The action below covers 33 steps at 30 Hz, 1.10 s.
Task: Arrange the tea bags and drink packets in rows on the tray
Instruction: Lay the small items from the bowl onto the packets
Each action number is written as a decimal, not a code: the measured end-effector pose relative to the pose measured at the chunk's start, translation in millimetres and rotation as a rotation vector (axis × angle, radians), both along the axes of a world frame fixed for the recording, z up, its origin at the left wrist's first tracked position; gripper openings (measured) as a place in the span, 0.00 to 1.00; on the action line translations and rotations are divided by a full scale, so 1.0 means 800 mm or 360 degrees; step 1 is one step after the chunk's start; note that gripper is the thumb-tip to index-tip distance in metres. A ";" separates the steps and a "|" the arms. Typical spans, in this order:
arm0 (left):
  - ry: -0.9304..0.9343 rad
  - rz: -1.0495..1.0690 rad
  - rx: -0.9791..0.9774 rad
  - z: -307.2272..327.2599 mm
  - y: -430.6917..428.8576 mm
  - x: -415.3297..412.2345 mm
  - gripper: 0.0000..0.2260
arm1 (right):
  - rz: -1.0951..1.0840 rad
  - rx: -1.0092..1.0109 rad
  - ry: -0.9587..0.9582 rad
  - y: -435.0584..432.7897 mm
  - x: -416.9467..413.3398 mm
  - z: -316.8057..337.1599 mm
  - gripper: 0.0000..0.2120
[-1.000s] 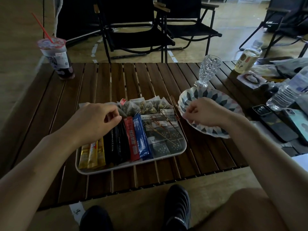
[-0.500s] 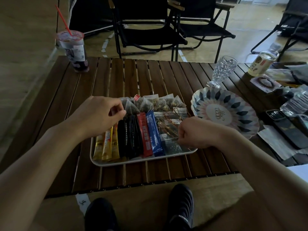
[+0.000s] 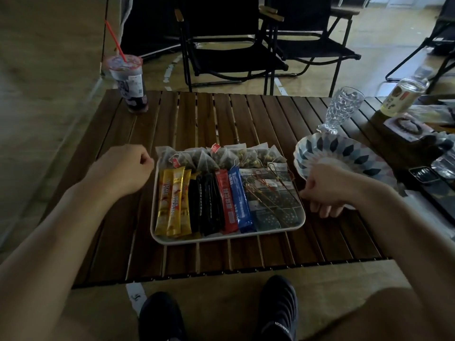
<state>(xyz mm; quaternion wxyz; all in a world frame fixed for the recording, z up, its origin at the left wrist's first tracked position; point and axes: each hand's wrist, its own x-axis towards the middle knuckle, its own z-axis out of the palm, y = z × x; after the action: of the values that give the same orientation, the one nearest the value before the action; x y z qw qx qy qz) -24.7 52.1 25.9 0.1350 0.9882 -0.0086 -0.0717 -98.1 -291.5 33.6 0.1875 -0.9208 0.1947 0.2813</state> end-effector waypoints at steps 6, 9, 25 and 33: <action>0.0721 0.0160 -0.0165 -0.009 0.003 -0.018 0.11 | 0.0022 0.0091 0.0219 0.004 -0.004 -0.003 0.10; 0.0803 0.0158 -0.0405 -0.014 0.005 -0.020 0.10 | 0.0092 0.0090 0.0182 0.006 -0.004 -0.007 0.08; 0.0441 0.0204 -0.0405 -0.034 -0.011 -0.001 0.06 | -0.0034 0.0117 0.0154 0.003 0.011 -0.013 0.07; 0.0468 0.0175 -0.0338 -0.032 -0.014 0.004 0.06 | -0.0107 0.0126 0.0162 -0.004 0.020 -0.021 0.07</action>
<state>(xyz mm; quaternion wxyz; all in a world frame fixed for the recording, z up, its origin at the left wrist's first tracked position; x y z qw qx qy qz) -21.6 41.1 0.3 0.2421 0.9462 0.0579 -0.2067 -82.1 -294.5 16.7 0.2230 -0.8901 0.2234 0.3287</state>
